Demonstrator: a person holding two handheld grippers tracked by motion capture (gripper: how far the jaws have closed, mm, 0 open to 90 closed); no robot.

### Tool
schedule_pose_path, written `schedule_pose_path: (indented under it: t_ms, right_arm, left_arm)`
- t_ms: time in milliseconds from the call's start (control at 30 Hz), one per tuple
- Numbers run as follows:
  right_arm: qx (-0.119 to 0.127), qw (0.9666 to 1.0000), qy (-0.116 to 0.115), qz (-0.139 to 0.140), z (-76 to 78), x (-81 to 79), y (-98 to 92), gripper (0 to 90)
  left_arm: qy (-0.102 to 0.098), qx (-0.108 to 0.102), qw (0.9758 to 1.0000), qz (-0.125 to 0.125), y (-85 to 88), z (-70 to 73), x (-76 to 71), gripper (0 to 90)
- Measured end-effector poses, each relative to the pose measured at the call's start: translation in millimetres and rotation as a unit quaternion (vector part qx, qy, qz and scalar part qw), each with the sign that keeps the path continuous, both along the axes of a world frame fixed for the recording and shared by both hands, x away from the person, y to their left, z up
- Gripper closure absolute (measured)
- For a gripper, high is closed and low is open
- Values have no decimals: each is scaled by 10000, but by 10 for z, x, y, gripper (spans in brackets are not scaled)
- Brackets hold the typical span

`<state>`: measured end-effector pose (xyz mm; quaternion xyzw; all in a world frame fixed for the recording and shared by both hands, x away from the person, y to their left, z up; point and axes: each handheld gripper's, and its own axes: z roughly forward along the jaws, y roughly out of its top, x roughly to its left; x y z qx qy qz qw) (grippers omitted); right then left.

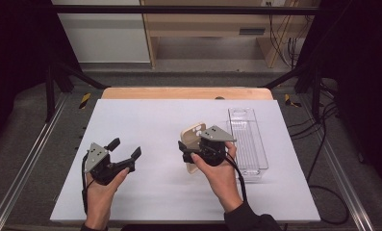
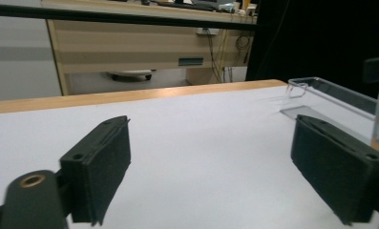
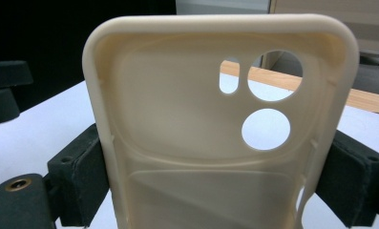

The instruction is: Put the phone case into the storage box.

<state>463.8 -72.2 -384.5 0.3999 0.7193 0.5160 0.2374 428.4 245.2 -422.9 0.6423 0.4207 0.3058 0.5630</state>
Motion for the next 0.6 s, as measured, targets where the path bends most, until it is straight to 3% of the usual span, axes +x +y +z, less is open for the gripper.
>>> schedule_pose_path:
  t_ms: [300, 600]
  right_arm:
    - [177, 9998, -29, -7, 8, 34, -103, 115]
    - [199, 9997, -32, -99, 37, 96, -148, 116]
  left_arm:
    - [-89, -87, 9999, 110, 231, -190, -100, 63]
    - [-196, -179, 9996, 102, 441, -252, -164, 39]
